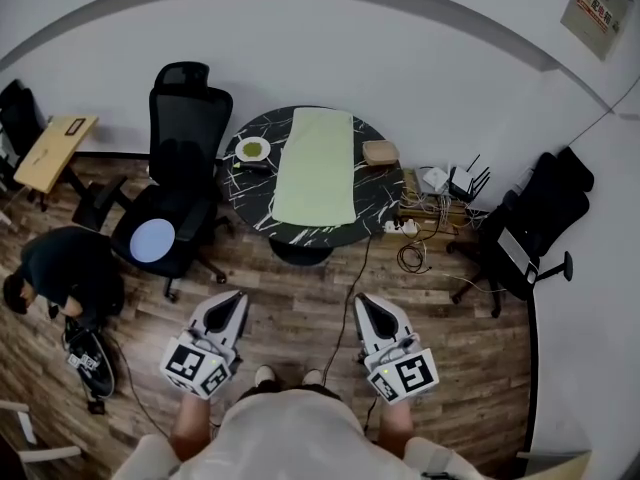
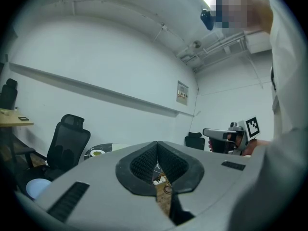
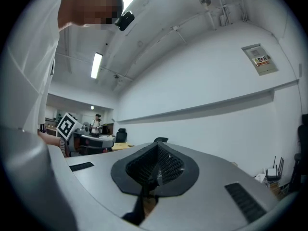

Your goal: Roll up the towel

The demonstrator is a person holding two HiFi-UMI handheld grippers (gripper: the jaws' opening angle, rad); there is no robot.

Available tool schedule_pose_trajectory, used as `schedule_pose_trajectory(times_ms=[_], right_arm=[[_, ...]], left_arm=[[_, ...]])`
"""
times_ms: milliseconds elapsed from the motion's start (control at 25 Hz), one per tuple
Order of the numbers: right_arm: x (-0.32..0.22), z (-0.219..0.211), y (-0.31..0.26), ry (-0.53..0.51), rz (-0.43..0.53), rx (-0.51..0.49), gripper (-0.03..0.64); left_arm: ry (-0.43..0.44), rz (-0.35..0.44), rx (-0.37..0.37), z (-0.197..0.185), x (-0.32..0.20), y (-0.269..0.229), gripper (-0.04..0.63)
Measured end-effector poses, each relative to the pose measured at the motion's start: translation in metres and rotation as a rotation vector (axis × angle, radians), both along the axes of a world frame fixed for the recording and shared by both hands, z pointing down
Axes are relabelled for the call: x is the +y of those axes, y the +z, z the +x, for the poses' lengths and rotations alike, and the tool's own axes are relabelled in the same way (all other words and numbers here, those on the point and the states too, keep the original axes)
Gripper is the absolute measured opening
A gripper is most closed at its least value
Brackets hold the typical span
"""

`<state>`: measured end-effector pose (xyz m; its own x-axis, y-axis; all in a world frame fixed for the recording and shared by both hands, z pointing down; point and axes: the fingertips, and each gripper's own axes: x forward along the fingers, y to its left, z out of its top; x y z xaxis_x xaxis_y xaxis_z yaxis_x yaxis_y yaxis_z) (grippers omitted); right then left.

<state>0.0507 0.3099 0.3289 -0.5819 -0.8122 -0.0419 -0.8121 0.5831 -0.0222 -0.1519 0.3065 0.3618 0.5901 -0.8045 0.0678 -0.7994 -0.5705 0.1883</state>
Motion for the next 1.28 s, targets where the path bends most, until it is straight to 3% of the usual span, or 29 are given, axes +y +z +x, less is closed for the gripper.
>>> schedule_pose_trajectory(times_ms=[200,280,360,400,480,520,1280], right_arm=[[-0.002,0.008,-0.001,0.018,0.017,-0.022,-0.011],[-0.004,0.010,0.002,0.031,0.008,-0.002,0.156],[-0.006,0.014,0.003,0.040,0.001,-0.002,0.157],[-0.006,0.016,0.004,0.043,-0.002,-0.006,0.167],[-0.007,0.020,0.008,0.045,-0.010,-0.003,0.209],[-0.007,0.022,0.010,0.043,-0.015,0.002,0.222],[-0.060,0.075,0.032,-0.002,-0.035,0.031,0.242]], left_arm=[[-0.014,-0.004,-0.015,0.001,-0.002,0.002,0.003],[-0.023,-0.010,-0.021,0.001,-0.004,0.003,0.005],[-0.025,-0.008,-0.013,0.003,-0.005,0.002,0.005],[-0.026,0.000,-0.005,0.005,-0.005,0.001,0.033],[-0.034,0.022,0.002,0.009,-0.008,-0.001,0.272],[-0.040,0.028,-0.003,0.011,-0.010,-0.001,0.296],[-0.082,0.007,-0.092,0.061,-0.051,0.017,0.314]])
